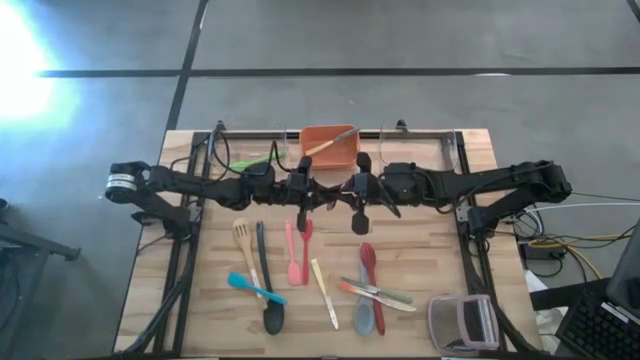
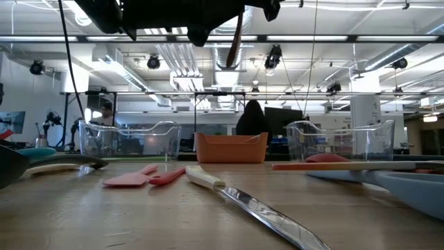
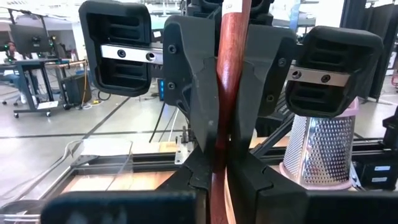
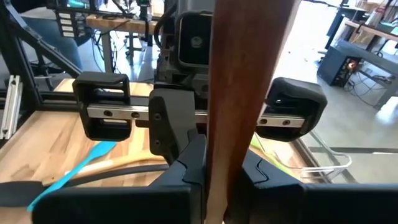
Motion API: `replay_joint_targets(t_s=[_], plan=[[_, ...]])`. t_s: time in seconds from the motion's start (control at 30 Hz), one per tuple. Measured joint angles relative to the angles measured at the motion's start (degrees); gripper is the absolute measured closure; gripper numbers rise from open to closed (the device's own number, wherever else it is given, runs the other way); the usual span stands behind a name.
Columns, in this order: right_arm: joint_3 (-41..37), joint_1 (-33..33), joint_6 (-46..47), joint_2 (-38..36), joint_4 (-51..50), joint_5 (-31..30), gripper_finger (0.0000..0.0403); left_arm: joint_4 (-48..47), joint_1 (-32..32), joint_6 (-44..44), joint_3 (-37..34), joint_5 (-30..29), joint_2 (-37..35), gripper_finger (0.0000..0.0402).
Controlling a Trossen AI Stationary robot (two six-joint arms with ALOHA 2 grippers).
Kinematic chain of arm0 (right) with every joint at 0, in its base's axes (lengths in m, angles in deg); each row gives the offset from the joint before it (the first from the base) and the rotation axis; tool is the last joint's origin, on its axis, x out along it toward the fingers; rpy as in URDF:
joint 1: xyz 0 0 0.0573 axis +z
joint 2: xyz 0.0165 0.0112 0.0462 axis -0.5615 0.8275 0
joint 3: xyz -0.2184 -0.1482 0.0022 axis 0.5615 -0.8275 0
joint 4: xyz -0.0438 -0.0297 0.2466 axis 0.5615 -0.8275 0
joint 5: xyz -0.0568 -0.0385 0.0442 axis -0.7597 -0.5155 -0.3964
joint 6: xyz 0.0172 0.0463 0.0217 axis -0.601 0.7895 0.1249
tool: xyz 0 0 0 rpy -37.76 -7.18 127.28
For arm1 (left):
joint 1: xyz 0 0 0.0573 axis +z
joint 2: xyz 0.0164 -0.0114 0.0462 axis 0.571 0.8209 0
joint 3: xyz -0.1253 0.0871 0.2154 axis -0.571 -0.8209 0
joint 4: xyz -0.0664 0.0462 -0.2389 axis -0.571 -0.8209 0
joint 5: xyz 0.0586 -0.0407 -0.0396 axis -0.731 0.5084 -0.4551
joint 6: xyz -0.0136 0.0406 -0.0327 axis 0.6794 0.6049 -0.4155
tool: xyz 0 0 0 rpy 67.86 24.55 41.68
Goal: Pick & Place Kitchen Items
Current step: Put the wooden serving spoon into the right transparent bin
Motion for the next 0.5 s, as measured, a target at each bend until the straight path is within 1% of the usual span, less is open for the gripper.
replay_joint_targets(t_s=[0.13, 0.2, 0.43, 0.5], plan=[[-0.37, 0.0, -0.02, -0.09, 0.05, 0.0, 0.038, -0.22, 0.0, 0.01, 0.0, 0.05, 0.09, 0.0372], [-0.39, 0.0, -0.05, -0.07, 0.07, 0.0, 0.038, -0.23, 0.0, 0.07, 0.0, 0.05, 0.09, 0.0366], [-0.56, 0.0, -1.09, -0.31, -0.52, -0.37, 0.038, -0.48, 0.0, -0.88, -0.02, 0.1, 0.05, 0.0323], [-0.58, 0.0, -1.09, -0.31, -0.6, -0.37, 0.038, -3.15, 0.0, -1.68, 0.46, 0.1, -0.1, 0.0309]])
